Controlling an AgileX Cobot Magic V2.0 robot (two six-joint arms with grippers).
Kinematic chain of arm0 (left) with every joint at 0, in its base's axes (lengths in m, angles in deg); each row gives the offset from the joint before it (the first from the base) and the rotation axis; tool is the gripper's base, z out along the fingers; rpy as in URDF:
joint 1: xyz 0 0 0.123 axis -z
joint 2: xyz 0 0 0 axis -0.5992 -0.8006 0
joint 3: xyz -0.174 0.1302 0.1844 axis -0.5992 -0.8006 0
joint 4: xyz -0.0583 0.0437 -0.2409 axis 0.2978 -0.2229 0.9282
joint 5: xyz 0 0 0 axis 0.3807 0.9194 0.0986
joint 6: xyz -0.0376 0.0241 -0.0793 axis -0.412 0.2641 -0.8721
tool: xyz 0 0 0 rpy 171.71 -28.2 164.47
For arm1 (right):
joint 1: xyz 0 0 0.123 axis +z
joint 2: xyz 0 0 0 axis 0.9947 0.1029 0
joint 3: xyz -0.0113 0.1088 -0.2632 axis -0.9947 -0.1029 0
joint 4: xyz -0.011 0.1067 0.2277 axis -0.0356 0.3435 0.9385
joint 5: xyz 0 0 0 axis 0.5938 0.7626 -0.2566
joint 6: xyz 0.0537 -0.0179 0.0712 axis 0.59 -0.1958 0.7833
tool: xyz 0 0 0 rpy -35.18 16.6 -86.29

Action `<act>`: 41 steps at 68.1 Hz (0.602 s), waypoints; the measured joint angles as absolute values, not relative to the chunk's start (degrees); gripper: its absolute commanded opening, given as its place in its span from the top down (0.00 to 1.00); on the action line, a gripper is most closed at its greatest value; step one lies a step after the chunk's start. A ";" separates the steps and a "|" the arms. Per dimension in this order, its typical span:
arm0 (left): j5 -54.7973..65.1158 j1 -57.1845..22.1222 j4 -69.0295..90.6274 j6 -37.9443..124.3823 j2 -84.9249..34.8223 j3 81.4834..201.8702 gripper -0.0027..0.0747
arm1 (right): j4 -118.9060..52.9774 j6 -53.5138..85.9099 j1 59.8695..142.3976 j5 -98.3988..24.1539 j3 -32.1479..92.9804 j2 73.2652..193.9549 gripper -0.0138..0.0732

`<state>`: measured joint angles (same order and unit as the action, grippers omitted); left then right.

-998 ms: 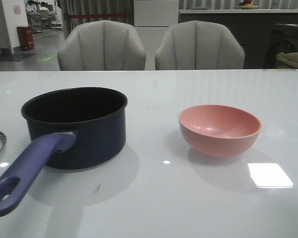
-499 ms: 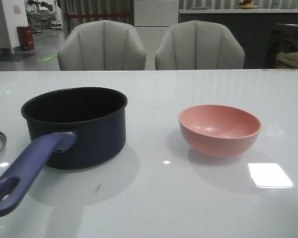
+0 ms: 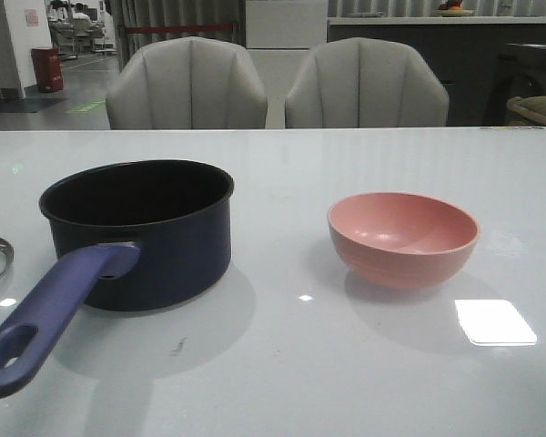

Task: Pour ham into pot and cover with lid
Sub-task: 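Grasp the glass lid knob with the left gripper and lift it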

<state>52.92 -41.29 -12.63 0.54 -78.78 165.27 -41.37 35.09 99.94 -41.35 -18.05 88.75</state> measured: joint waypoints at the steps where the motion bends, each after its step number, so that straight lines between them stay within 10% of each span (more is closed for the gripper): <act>1: 53.30 -41.29 -12.63 0.54 -78.88 165.74 0.63 | -41.37 35.09 99.94 -41.35 -18.05 88.75 0.66; 41: 60.00 -31.99 -11.96 1.02 -76.65 187.28 0.66 | -41.37 35.09 99.94 -41.35 -18.05 88.75 0.66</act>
